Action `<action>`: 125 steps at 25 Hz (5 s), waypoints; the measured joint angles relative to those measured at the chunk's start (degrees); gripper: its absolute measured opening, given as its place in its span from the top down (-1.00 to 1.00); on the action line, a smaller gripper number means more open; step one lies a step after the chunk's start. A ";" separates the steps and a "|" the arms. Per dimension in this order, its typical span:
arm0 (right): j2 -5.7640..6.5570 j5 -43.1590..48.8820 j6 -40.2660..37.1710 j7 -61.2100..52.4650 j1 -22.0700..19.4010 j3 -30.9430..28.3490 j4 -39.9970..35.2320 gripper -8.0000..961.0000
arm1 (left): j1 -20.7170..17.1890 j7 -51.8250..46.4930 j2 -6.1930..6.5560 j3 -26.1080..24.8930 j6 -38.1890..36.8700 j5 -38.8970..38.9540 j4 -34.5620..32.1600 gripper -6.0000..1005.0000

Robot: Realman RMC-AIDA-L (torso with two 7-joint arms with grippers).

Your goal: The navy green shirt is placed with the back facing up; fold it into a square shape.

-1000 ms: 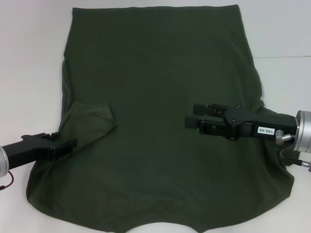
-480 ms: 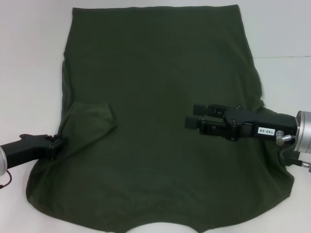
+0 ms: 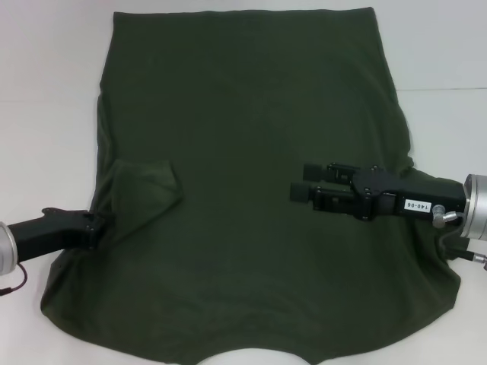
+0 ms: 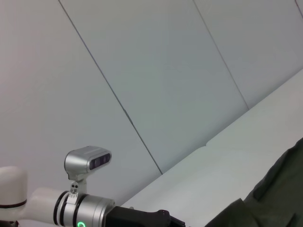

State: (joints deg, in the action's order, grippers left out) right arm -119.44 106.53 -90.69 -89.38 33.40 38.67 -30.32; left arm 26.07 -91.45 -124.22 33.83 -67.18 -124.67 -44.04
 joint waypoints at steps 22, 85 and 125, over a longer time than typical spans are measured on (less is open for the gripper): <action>-0.09 -0.01 0.11 0.09 -0.07 0.00 0.09 -0.60 | -0.02 -4.26 -0.04 0.71 -11.35 0.04 -0.87 0.96; 6.10 22.24 16.79 -41.00 -6.07 -4.20 -14.29 -0.60 | 3.22 25.89 -0.16 8.44 -23.78 9.09 10.92 -0.71; 6.53 22.19 14.40 -41.66 -7.58 -6.16 -12.77 -0.60 | 3.96 25.71 -0.07 9.15 -22.38 9.01 11.18 -0.71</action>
State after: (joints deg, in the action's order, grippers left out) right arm -112.91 128.72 -76.29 -131.04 25.81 32.50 -43.09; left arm 30.03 -65.74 -124.29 42.98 -89.56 -115.66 -32.87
